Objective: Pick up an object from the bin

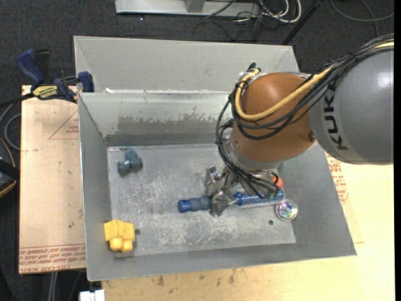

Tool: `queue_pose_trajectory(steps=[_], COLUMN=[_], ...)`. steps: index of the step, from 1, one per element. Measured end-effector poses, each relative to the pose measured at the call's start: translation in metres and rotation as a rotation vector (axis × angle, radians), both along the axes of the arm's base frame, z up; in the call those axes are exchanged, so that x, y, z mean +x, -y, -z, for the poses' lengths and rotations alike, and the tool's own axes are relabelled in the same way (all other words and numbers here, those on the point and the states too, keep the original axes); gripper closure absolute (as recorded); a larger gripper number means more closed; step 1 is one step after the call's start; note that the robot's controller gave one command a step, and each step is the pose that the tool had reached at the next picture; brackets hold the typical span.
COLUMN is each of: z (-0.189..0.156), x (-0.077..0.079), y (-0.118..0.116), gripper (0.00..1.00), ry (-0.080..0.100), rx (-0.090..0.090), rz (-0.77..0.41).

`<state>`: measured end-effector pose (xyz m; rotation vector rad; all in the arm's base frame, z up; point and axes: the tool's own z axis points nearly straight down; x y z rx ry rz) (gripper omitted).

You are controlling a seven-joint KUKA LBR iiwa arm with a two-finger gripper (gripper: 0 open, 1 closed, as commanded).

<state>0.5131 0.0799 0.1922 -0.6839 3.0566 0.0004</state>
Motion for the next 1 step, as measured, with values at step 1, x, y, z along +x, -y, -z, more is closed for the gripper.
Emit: queue_pose_trajectory(steps=[1], z=[-0.0421], x=[0.0030], y=[-0.0019], gripper=[1.00], ry=[-0.003], rx=[0.000], rz=[0.011])
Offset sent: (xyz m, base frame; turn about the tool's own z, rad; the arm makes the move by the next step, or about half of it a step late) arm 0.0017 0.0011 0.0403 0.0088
